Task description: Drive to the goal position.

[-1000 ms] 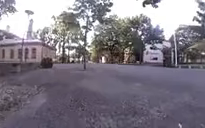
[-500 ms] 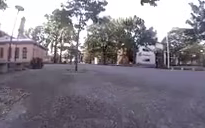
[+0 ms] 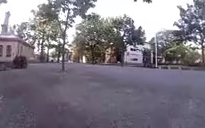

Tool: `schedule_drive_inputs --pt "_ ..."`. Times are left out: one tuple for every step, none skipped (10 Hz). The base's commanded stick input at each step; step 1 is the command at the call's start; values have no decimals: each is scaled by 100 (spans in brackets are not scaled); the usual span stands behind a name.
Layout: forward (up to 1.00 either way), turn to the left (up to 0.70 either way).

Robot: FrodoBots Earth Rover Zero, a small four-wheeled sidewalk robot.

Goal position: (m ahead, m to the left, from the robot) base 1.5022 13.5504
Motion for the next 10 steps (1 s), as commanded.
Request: schedule_drive_inputs --pt "70 -35" --pt "70 -35" --pt "70 -35" --pt "70 -35" --pt "70 -35" --pt "70 -35" --pt "70 -34" --pt "70 -2" --pt "70 0" --pt "70 0"
